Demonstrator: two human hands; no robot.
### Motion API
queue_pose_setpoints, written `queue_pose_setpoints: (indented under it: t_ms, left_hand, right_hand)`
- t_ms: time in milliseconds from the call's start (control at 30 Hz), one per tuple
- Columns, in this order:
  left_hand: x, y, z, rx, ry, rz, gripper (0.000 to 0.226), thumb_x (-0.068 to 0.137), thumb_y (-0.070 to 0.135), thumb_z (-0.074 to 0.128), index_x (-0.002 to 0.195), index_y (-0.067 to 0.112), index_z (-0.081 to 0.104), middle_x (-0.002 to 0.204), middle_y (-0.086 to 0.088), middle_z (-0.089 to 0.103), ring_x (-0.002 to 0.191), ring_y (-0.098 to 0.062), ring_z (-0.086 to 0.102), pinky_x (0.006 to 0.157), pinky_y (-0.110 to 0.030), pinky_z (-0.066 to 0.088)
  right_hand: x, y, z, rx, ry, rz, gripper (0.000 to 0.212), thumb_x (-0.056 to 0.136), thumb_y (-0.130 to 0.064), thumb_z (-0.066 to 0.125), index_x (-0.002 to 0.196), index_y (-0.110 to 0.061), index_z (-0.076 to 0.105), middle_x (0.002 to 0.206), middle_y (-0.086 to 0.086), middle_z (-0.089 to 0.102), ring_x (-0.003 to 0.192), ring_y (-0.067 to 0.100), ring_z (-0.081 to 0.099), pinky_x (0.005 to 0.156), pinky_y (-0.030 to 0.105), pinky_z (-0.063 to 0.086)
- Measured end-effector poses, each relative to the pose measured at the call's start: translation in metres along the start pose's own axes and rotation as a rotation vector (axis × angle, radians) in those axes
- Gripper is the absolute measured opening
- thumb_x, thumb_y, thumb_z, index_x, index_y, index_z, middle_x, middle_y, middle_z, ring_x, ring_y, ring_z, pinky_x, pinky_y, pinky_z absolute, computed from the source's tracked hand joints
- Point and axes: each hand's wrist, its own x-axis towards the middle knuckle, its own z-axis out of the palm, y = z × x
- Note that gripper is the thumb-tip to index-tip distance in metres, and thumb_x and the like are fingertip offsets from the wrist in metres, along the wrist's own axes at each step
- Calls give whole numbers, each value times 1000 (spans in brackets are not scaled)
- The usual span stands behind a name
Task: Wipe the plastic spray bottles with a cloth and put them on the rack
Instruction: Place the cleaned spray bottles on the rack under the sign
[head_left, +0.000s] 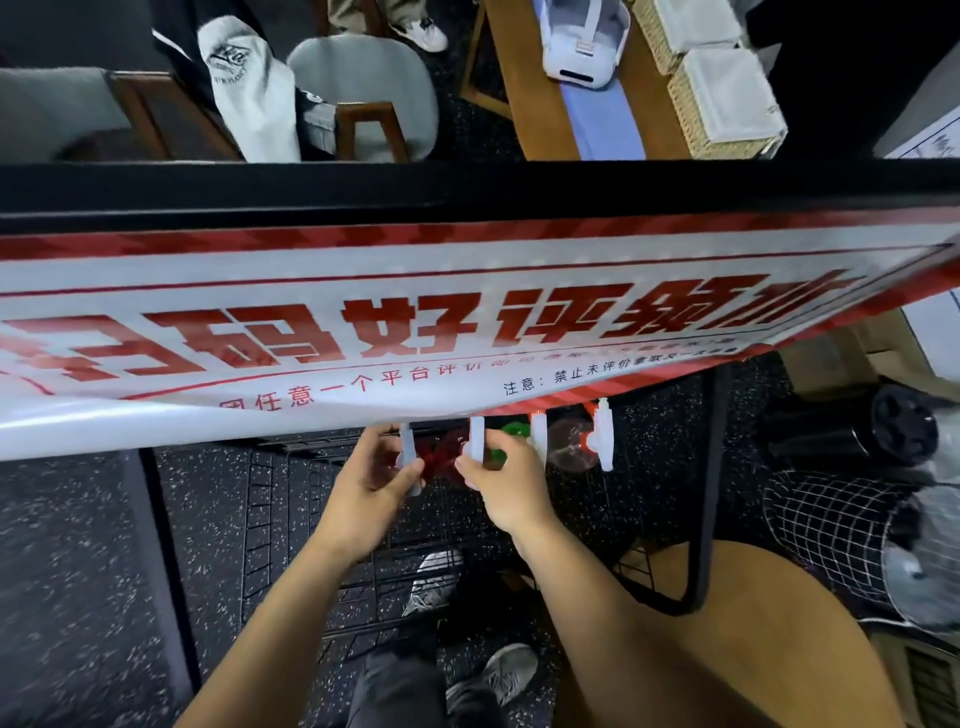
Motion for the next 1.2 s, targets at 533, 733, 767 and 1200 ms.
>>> queue_pose_setpoints:
  t_ms: [533,733,767,1200]
  left_hand:
    - [-6,1,-10,57,92,12,52,98,13,74,143,32,54,116,-6,64,81,-21,77,75,-61,65]
    - [-25,5,-21,224,155,78,43,93,32,79,130,34,56,115,7,69,100,-15,71,77,-40,61]
    - [-30,5,-23,235,166,90,40,93,31,80,126,32,57,112,8,69,102,-12,69,80,-37,59]
    - [-103,4,70,387,-209,204,23,94,16,78,111,26,65,97,-1,68,84,-8,68,79,-23,55]
  right_hand:
    - [-53,10,-14,35,-9,-27,64,93,-22,80,150,-24,51,139,-7,50,81,-12,66,76,7,51]
    - [-91,21,-36,45,4,-27,64,96,-28,77,153,-28,47,139,-8,51,93,-14,65,80,8,52]
    - [-97,24,-40,55,7,-24,63,96,-27,76,152,-27,47,138,-8,52,92,-14,65,78,7,51]
    - [-183,98,-131,215,231,-3,58,93,-32,79,145,-32,54,135,-10,56,94,-8,68,82,19,59]
